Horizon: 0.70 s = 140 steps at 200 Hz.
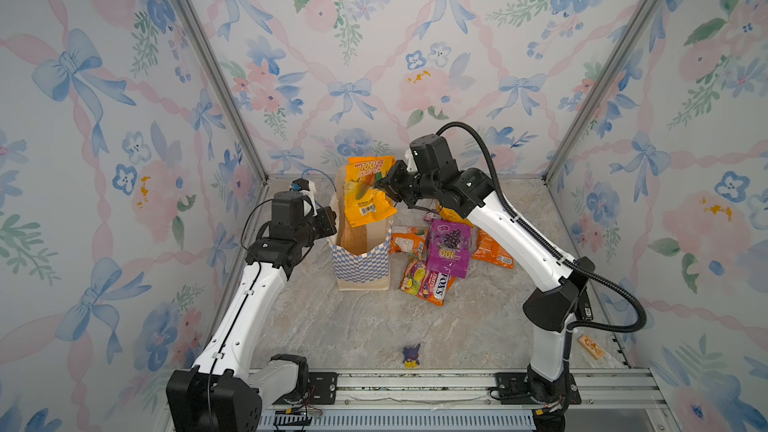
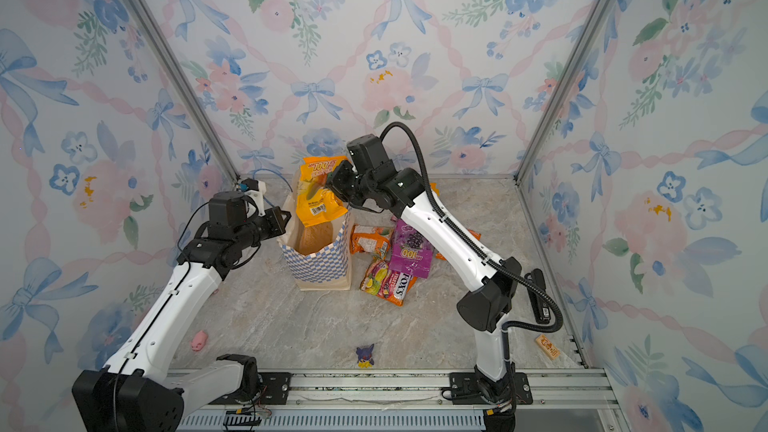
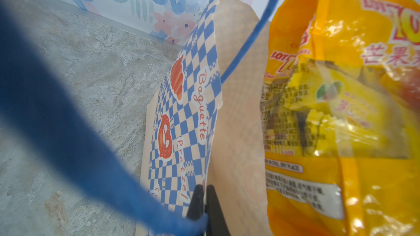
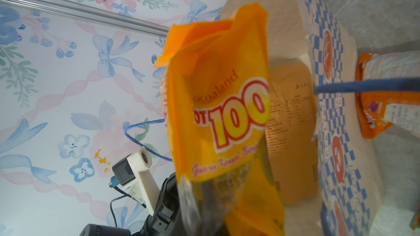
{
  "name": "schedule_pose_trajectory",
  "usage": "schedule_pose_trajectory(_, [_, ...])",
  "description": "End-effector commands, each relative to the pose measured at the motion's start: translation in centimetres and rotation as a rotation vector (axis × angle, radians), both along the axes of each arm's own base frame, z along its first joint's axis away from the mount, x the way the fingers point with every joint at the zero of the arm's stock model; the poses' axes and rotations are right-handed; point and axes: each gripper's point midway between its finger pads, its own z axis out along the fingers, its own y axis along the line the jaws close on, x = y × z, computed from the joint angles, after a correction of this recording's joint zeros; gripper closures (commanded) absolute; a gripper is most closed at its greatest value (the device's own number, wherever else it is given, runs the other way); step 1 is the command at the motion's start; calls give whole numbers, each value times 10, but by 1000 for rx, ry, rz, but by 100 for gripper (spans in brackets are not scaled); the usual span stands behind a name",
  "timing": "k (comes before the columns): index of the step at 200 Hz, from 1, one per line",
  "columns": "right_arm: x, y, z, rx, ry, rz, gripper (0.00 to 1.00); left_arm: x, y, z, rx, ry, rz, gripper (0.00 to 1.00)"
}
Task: Place the snacks into the paper bag
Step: 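Carry the yellow gummy bag with the right gripper over the paper bag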
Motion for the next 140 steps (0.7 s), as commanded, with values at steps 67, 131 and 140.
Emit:
schedule_pose_trajectory(67, [-4, 19, 20, 93, -40, -4, 100, 0, -4, -5, -9, 3, -12, 100])
schedule_pose_trajectory(131, [9, 36, 2, 125, 10, -8, 100, -3, -2, -3, -1, -8, -7, 100])
schedule_pose_trajectory(140, [10, 37, 0, 125, 11, -11, 100, -3, -2, -4, 0, -7, -6, 100])
